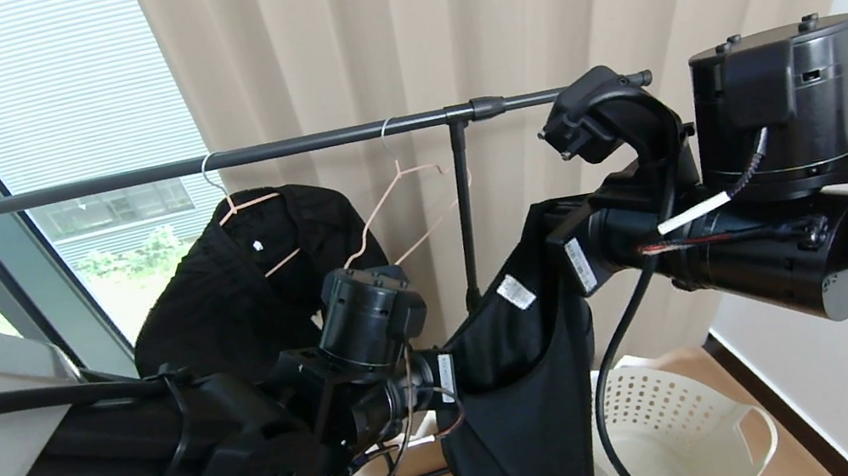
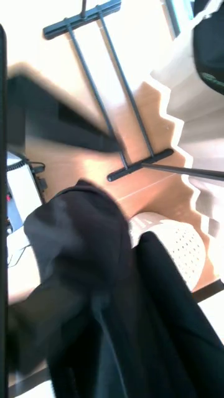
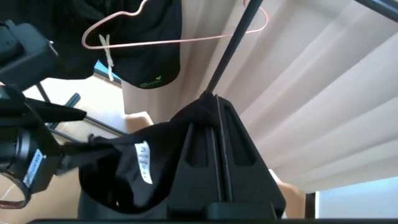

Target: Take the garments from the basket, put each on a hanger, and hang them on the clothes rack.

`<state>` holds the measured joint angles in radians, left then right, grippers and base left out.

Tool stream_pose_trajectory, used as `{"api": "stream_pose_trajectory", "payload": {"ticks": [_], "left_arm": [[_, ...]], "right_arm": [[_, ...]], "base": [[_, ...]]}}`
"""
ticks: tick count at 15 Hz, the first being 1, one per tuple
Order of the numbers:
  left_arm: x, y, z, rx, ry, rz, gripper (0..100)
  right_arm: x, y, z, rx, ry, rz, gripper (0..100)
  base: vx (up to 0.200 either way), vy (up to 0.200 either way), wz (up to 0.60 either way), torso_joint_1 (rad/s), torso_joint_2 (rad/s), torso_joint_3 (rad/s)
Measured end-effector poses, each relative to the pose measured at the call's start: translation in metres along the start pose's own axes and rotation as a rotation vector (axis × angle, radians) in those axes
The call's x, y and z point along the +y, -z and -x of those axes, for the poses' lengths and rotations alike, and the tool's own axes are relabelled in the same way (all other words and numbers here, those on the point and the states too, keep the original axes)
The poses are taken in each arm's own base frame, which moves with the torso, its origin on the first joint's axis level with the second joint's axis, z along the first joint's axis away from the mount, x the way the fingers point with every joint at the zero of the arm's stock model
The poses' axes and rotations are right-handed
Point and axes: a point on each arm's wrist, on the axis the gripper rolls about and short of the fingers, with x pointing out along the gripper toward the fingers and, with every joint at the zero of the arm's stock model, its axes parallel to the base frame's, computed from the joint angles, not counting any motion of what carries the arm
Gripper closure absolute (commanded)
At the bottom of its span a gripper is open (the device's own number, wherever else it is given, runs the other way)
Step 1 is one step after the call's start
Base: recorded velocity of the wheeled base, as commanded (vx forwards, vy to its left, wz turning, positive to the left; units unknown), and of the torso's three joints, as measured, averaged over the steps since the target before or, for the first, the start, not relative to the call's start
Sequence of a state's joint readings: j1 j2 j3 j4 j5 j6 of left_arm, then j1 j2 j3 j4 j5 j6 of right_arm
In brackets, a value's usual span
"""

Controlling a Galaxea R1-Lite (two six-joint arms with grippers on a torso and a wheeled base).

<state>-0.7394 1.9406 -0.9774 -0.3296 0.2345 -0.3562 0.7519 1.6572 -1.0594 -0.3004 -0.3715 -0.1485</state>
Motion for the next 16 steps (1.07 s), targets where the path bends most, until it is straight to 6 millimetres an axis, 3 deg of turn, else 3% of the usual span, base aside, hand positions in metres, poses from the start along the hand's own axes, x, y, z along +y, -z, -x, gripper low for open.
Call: {"api": "stream_pose_trajectory", "payload": {"ticks": [8,12,16], "left_arm": [[0.006,-0.020,0.048,-0.110,0.019,0.003,100],[0.015,-0.032,0.055,-0.150,0.000,-0.025,100],[0.028,-0.044,0.057,-0.182,-0.031,-0.097,100]], "right_arm": [[-0.008,0.021,-0.015,0.092,0.034,0.133,100],[-0.012,0.026,-0.018,0.142,0.027,0.360,100],[-0.024,0.018,-0.015,0.195,0.068,0.409,100]], "base": [[0.000,0.000,0.00,0.000,0.00,0.000],[0.000,0.000,0.00,0.000,0.00,0.000],[0.000,0.000,0.00,0.000,0.00,0.000]]}}
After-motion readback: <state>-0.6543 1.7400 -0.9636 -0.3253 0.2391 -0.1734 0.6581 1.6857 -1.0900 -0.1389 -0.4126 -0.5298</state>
